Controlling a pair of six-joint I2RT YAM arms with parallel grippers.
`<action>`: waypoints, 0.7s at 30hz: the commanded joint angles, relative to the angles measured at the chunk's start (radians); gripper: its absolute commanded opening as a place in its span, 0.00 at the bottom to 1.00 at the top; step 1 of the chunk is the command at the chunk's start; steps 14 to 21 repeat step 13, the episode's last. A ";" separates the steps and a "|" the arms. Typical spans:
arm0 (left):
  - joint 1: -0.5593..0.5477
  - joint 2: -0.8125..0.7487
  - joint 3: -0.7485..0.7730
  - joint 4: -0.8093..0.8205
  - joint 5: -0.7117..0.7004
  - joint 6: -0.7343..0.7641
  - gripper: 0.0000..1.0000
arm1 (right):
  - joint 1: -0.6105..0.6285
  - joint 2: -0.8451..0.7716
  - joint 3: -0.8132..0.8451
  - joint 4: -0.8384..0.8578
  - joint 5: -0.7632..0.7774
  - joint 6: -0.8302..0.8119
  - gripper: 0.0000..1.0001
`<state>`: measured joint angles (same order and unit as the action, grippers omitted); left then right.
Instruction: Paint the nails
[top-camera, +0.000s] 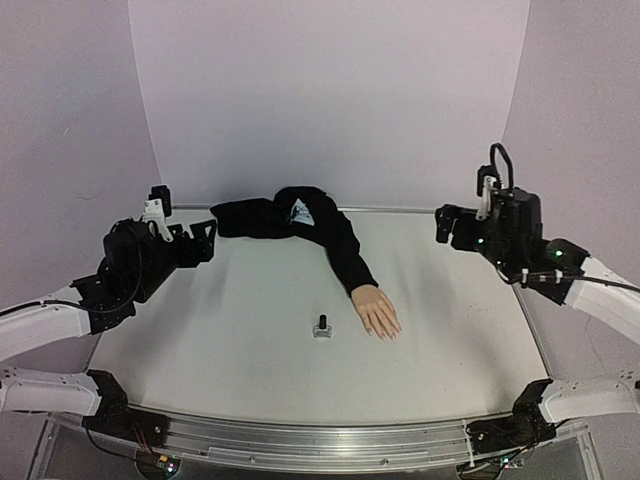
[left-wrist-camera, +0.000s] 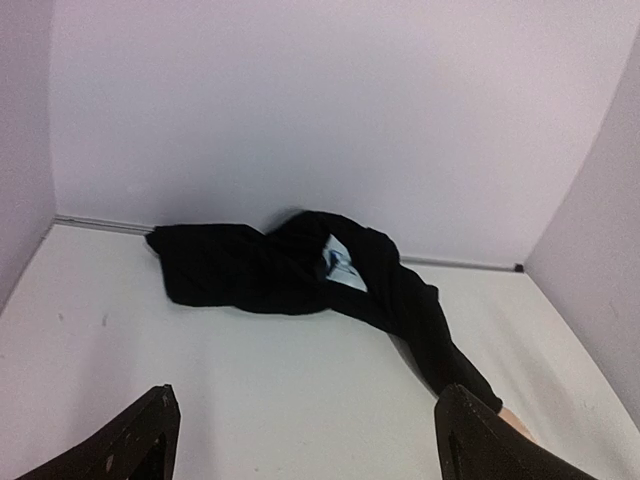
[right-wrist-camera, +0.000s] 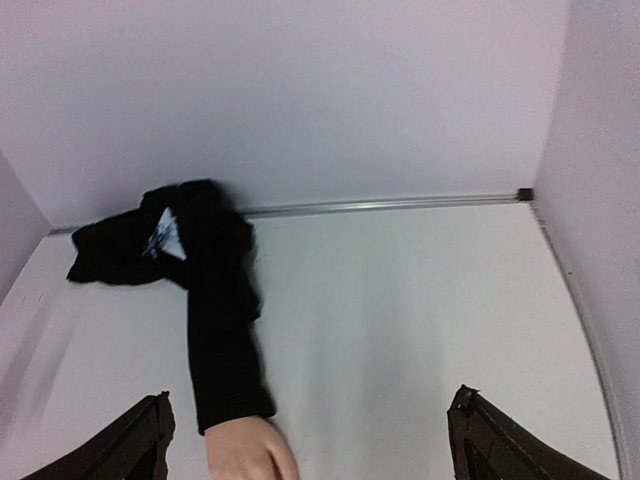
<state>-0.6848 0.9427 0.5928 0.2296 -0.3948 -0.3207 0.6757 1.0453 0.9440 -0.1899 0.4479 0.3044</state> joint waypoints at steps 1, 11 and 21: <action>0.018 -0.089 0.081 -0.081 -0.101 0.009 0.92 | 0.004 -0.134 0.002 -0.118 0.206 -0.041 0.98; 0.019 -0.181 0.135 -0.160 -0.150 0.051 0.92 | 0.004 -0.341 0.002 -0.132 0.259 -0.097 0.98; 0.019 -0.184 0.140 -0.165 -0.147 0.053 0.92 | 0.004 -0.361 -0.018 -0.124 0.249 -0.093 0.98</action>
